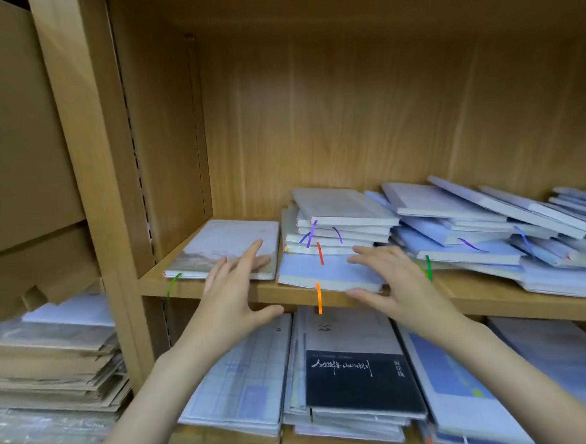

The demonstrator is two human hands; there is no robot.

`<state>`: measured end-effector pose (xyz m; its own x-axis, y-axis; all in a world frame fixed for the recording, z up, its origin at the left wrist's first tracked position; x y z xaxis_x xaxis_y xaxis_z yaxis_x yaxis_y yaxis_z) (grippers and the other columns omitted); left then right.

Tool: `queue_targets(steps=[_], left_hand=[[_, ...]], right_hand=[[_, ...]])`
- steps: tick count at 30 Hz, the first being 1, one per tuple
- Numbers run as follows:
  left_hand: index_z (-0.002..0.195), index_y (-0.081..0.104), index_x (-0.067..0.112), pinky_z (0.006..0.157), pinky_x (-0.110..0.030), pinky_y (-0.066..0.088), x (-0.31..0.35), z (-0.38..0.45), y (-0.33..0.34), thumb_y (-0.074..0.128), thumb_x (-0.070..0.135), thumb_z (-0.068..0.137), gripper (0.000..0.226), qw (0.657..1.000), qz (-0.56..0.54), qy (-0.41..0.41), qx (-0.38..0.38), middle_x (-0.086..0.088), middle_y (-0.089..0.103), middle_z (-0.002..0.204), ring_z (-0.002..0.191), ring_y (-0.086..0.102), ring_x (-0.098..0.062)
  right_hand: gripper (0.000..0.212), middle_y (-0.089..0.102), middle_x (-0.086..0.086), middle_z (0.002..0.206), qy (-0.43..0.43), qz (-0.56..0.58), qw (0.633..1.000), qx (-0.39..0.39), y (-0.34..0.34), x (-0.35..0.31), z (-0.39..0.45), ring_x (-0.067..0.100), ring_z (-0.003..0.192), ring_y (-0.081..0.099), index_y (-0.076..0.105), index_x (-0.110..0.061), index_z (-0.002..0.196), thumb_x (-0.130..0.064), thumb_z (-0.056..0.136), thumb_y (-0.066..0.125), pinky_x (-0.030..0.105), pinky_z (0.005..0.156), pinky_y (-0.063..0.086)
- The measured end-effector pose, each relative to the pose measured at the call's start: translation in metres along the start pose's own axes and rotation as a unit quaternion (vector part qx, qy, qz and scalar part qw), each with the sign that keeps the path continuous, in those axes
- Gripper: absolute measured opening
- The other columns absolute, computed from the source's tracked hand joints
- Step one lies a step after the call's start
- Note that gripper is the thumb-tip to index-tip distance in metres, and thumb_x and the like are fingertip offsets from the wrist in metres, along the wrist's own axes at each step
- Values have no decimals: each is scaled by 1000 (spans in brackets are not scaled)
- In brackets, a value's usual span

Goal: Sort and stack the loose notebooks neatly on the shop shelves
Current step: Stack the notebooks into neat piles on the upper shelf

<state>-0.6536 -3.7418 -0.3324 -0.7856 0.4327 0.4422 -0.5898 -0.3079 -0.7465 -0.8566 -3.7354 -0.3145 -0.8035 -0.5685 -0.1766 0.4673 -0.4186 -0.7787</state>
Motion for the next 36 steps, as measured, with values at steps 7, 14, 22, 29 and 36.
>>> queue_targets(steps=[7, 14, 22, 29, 36], left_hand=[[146, 17, 27, 112, -27, 4, 24, 3, 2, 66, 47, 81, 84, 999, 25, 19, 30, 12, 46, 133, 131, 29, -14], [141, 30, 19, 94, -20, 29, 57, 33, 2, 70, 23, 82, 72, 991, -93, 45, 86, 6, 52, 131, 124, 44, -15], [149, 7, 13, 108, -35, 32, 26, 55, 26, 73, 22, 79, 97, 989, -105, -99, -9, -1, 34, 150, 133, 38, -22], [148, 5, 10, 96, -19, 33, 17, 55, 23, 73, 7, 78, 98, 970, -205, -123, -54, -5, 43, 143, 126, 45, -15], [148, 12, 13, 106, -31, 36, 13, 54, 16, 70, 8, 80, 90, 962, -243, -122, -37, -7, 46, 140, 125, 47, -16]], right_hand=[[66, 59, -7, 125, 24, -22, 999, -6, 2, 9, -13, 10, 120, 48, 62, -17, 122, -61, 80, 36, 22, 96, 37], [32, 60, -3, 97, 73, 26, 986, 151, -94, 45, -23, 17, 77, 62, 67, -11, 109, -26, 81, 69, 13, 72, 36], [59, 46, 5, 141, -10, -68, 998, -13, -51, 9, 57, 22, 130, 39, 45, -10, 135, -33, 85, 66, 19, 100, 25], [28, 63, 16, 94, 37, -165, 986, -10, -25, 4, 106, 36, 95, 56, 57, -13, 93, -38, 97, 44, 37, 67, 36], [25, 65, 10, 86, 41, -110, 993, -33, -23, 10, 110, 34, 93, 58, 64, -20, 93, -42, 93, 52, 39, 73, 44]])
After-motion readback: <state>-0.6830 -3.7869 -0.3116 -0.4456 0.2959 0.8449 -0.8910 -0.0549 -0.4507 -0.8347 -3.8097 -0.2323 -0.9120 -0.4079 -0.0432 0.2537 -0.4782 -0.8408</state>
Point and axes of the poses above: each hand's wrist, its own z-axis towards the middle knuckle, its own y-axis out of the palm, x = y × z, the point moved 10 cm from there along z, towards the middle knuckle
